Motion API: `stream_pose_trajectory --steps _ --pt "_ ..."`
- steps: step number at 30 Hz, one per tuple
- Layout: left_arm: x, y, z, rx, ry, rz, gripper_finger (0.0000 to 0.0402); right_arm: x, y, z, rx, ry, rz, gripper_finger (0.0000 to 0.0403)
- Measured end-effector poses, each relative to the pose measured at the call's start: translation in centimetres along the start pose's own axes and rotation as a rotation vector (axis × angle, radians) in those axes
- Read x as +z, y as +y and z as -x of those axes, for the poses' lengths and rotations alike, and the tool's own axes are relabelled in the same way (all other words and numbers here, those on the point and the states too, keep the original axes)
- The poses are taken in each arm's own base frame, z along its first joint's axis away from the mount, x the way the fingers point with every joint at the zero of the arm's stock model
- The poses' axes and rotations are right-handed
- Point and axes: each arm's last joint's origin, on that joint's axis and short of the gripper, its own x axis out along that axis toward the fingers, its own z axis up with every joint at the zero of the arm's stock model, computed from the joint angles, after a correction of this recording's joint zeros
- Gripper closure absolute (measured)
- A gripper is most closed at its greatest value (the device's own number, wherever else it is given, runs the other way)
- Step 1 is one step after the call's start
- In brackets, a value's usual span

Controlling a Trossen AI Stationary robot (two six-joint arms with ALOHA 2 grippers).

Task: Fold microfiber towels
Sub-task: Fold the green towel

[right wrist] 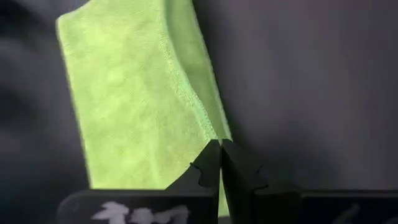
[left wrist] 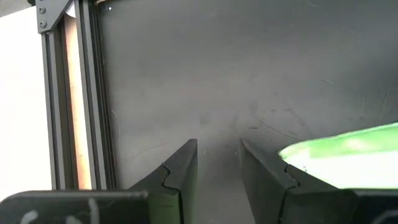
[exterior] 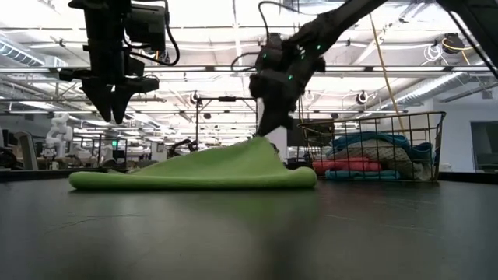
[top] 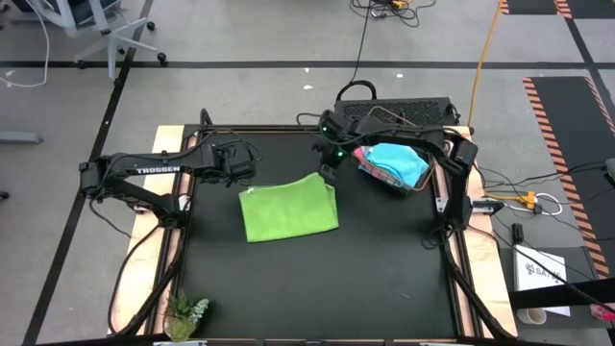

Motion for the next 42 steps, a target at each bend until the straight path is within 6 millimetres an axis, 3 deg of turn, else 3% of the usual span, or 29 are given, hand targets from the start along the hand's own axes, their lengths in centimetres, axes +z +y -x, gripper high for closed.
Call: stream_pose_trajectory --steps 4,13,27,33,37,42 --pt "0.0 0.0 0.0 0.0 0.001 -0.004 0.0282 -0.8 0.6 1.1 -0.051 0.079 -0.019 0.0402" --pt "0.0 0.0 0.0 -0.004 0.006 -0.008 0.0282 -3.6 0.9 -0.7 -0.13 0.24 -0.044 0.0403" --pt "-0.1 0.0 0.0 -0.013 0.021 -0.007 0.0282 -3.9 0.9 -0.6 -0.179 0.27 -0.035 0.04" --pt "-0.1 0.0 0.0 -0.014 0.022 0.0 0.0282 -4.0 1.0 -0.7 -0.212 0.299 0.022 0.0363" --pt "-0.1 -0.1 0.0 -0.014 0.022 0.008 0.0282 -4.2 1.3 -0.5 -0.382 0.35 0.122 0.0332" --pt "0.0 -0.4 0.0 -0.058 0.036 0.011 0.0282 -3.6 2.7 1.9 -0.487 0.3 0.175 0.0314"
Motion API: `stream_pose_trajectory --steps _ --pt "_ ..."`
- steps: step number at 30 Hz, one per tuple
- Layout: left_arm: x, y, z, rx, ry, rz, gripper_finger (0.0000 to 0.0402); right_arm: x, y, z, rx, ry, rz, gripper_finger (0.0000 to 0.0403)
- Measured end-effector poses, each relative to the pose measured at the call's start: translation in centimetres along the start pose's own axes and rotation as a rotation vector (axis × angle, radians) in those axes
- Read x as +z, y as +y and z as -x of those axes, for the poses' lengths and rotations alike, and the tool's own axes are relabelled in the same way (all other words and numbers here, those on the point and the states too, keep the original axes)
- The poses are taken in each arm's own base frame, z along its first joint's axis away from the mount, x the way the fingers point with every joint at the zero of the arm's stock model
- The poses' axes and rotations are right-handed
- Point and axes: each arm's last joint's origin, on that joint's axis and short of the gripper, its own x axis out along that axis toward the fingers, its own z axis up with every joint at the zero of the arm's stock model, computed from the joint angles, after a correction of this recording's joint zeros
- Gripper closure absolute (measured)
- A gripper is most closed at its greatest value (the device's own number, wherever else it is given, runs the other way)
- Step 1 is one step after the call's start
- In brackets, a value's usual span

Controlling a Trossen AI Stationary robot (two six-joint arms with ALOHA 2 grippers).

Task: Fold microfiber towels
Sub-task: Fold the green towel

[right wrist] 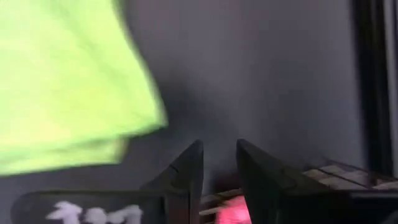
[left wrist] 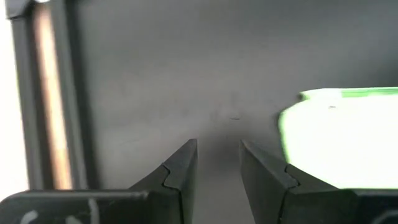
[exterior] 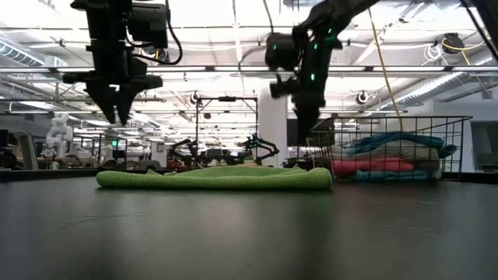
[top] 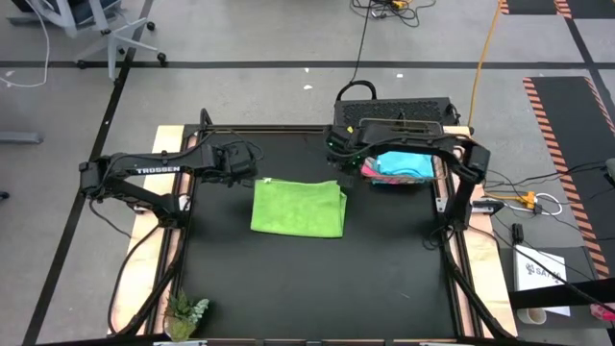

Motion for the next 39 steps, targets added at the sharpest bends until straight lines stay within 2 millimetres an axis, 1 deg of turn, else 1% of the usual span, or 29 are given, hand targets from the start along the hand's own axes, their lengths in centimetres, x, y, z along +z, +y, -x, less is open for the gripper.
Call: stream_pose_trajectory --steps 2,5,8,11,15,19,22,24,27,31,33,35,39 --pt "0.2 -0.5 0.0 -0.051 -0.009 -0.014 0.0282 0.1 0.4 1.3 0.058 -0.064 -0.035 0.0314" --pt "0.4 -1.5 0.2 -0.137 -0.057 -0.03 0.0282 0.6 1.1 2.8 0.201 -0.167 -0.098 0.032" --pt "0.6 -2.8 0.0 -0.204 -0.097 -0.04 0.0282 1.1 1.9 3.3 0.279 -0.226 -0.111 0.0331" --pt "0.4 -4.3 -0.9 -0.222 -0.1 -0.068 0.0282 1.5 3.1 3.0 0.291 -0.239 -0.061 0.0344" --pt "-0.8 -6.4 -2.9 -0.2 -0.049 -0.135 0.0282 1.3 4.6 2.1 0.303 -0.254 -0.004 0.0363" --pt "-1.9 -8.2 -4.6 -0.217 0.025 -0.202 0.0282 1.1 5.3 1.8 0.314 -0.241 -0.02 0.0395" --pt "-2.7 -9.1 -5.7 -0.217 0.064 -0.275 0.0286 1.0 5.7 1.7 0.32 -0.229 -0.031 0.0399" --pt "-3.2 -9.9 -6.5 -0.24 0.084 -0.317 0.03 0.9 5.8 1.6 0.324 -0.221 -0.045 0.0398" --pt "-3.8 -10.5 -7.5 -0.245 0.116 -0.386 0.0335 0.8 6.1 1.5 0.331 -0.203 -0.077 0.0402" --pt "-4.3 -11.2 -7.7 -0.267 0.103 -0.468 0.0388 0.8 7.0 1.7 0.347 -0.192 -0.131 0.0402" --pt "-4.5 -11.2 -7.7 -0.269 0.096 -0.501 0.0394 0.8 7.8 1.8 0.355 -0.187 -0.149 0.0402" --pt "-4.5 -11.2 -7.6 -0.271 0.092 -0.526 0.0388 0.9 8.6 1.7 0.363 -0.206 -0.155 0.0402" --pt "-4.5 -11.1 -7.6 -0.257 0.088 -0.562 0.0383 0.4 10.9 0.3 0.403 -0.246 -0.204 0.0403"
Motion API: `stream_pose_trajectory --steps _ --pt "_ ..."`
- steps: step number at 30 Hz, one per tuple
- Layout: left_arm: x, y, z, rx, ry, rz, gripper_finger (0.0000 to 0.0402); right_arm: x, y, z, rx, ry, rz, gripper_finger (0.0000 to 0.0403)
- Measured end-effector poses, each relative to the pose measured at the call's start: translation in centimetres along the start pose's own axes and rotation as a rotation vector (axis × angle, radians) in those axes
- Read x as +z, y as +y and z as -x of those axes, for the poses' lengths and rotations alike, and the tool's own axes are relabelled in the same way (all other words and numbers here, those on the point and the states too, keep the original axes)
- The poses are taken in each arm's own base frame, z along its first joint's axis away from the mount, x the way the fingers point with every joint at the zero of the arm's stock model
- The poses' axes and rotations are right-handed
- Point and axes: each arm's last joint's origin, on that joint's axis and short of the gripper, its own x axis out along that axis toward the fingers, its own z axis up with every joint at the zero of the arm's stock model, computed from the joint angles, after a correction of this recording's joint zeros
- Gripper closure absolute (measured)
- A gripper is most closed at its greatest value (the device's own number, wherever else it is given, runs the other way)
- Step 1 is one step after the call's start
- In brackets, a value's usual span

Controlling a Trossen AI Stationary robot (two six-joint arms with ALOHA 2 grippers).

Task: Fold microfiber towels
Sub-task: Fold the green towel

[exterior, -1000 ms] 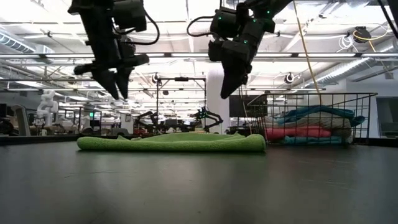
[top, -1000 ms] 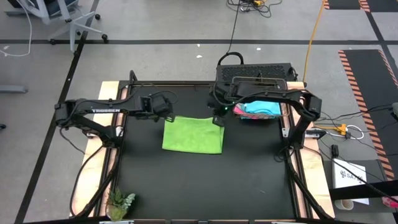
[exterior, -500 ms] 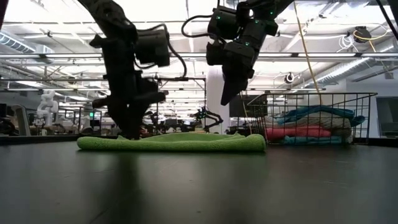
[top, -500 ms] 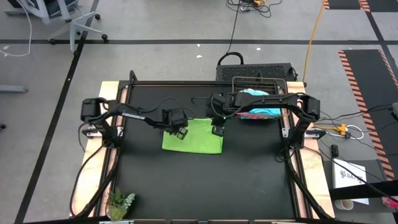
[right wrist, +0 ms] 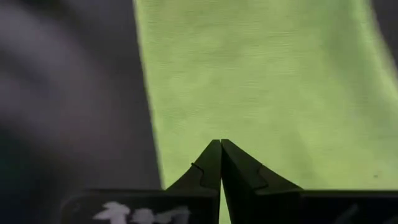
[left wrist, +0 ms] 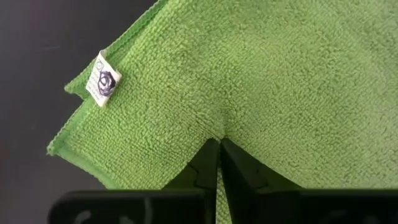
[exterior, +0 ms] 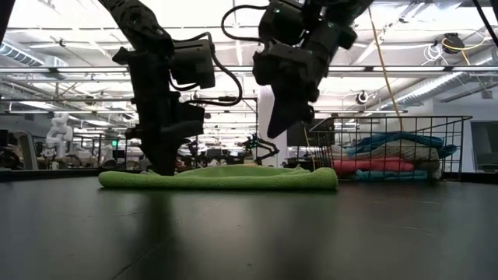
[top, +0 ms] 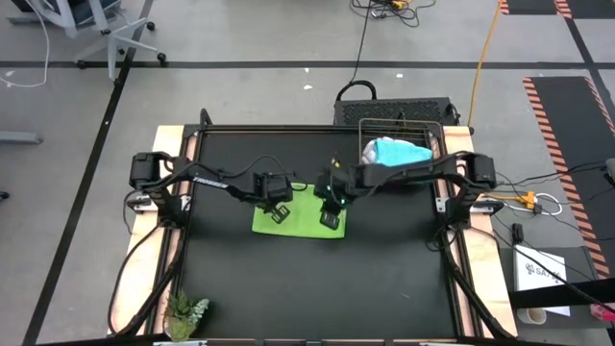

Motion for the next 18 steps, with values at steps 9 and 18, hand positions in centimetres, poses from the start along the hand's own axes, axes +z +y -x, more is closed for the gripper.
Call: stream_pose_trajectory --steps 9,18 --pt "-0.4 -0.4 0.1 0.01 -0.002 0.039 0.0388 -6.7 1.4 -4.5 0.031 0.022 -0.058 0.0403" --pt "-2.1 -1.9 1.1 -0.037 0.063 0.112 0.0398 -11.9 4.1 -5.8 0.04 0.104 -0.038 0.0403"
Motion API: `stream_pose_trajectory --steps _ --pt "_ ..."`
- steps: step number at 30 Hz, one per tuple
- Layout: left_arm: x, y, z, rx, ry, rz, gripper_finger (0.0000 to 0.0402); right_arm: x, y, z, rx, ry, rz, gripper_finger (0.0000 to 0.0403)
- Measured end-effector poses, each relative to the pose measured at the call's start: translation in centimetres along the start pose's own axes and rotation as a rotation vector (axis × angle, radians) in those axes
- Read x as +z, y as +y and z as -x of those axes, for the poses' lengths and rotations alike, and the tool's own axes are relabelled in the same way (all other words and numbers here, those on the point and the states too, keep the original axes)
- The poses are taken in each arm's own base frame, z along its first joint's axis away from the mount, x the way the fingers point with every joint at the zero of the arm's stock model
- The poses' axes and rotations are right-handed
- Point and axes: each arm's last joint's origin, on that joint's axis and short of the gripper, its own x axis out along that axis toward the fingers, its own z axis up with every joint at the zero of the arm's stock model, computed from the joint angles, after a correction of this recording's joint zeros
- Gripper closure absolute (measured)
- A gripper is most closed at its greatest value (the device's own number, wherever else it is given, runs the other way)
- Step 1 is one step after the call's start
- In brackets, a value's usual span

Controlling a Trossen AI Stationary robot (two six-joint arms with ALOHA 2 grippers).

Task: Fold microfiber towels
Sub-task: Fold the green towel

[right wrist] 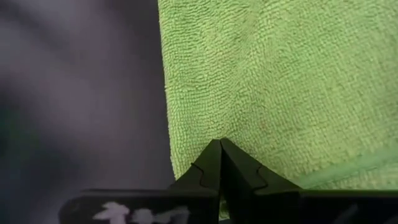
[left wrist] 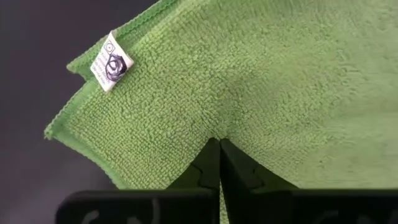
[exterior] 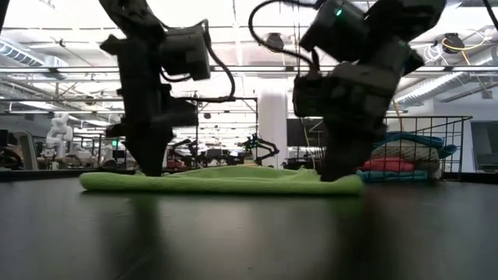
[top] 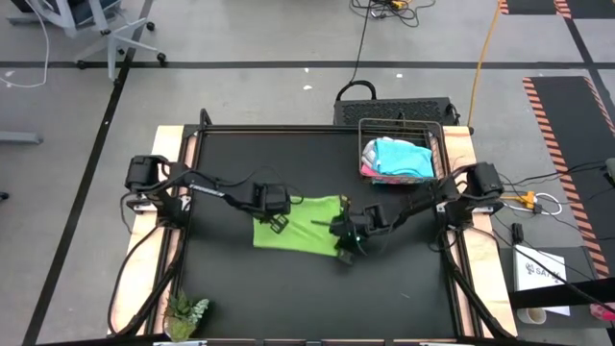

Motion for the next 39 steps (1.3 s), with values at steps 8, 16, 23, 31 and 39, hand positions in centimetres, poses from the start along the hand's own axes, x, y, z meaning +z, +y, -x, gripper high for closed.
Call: stream_pose_trajectory --steps 8,16,23,31,39 --pt "-3.7 -3.5 2.9 -0.181 -0.006 0.038 0.0384 -2.2 2.5 0.2 0.034 0.061 0.055 0.0403" --pt "-5.9 -5.5 3.9 -0.248 -0.078 0.029 0.0392 -0.6 2.0 3.6 0.031 -0.057 0.068 0.0403" --pt "-5.8 -5.4 3.9 -0.229 -0.107 0.044 0.0394 1.0 0.4 7.1 0.038 -0.157 0.026 0.039" --pt "-5.8 -5.4 3.9 -0.224 -0.116 0.029 0.0382 2.0 -2.6 7.7 -0.055 -0.16 -0.045 0.0328" --pt "-5.3 -5.1 3.8 -0.207 -0.135 0.041 0.0376 3.0 -5.2 6.6 -0.107 -0.154 -0.079 0.0269"
